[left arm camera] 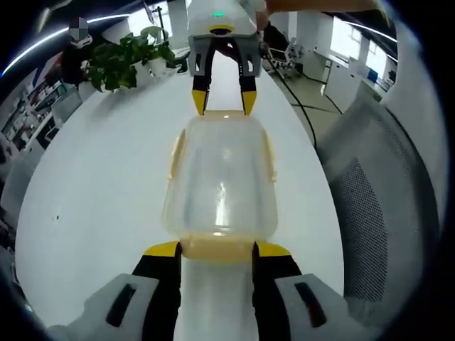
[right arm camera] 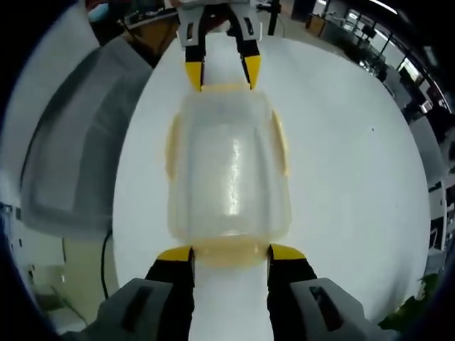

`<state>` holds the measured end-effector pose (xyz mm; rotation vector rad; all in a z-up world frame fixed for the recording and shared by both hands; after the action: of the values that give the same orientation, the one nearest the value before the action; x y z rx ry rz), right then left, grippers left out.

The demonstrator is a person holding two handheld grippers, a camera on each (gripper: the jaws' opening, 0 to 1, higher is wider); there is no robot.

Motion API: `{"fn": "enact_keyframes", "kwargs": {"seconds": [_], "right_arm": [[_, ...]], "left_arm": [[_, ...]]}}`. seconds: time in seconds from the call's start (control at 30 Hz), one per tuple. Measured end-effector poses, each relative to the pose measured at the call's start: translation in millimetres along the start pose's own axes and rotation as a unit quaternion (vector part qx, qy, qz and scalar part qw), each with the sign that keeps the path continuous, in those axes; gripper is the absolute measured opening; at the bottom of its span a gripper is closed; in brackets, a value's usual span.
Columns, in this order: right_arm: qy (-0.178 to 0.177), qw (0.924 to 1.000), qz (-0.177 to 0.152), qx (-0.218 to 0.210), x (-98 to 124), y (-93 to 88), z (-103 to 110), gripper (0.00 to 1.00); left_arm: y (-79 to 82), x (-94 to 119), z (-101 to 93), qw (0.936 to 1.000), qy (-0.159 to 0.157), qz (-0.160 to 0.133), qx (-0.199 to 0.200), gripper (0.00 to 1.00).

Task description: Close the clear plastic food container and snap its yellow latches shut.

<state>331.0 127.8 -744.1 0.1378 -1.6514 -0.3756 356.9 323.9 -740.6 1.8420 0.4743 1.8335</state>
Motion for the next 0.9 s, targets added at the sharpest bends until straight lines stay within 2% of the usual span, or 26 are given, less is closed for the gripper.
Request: {"fn": "enact_keyframes", "kwargs": {"seconds": [0.9], "right_arm": [[-0.002,1.0000,0.007,0.001,-2.9,-0.6,-1.5,0.39]], "left_arm": [[-2.1,-2.0,-0.4,1.0000,-0.005,-0.005,0.003,0.39]]}}
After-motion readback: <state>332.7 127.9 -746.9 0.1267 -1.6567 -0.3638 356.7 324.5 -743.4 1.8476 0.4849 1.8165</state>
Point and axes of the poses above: the point that each gripper's makers call its tool centre point, and the gripper's own axes: x roughly backward along the fingers, z roughly to its left, y roughly out of its top, the point moved 4 cm from there along x, roughly backward along the fingers, and after that the axes turned 3 degrees about -y, right-handed, at the moved point
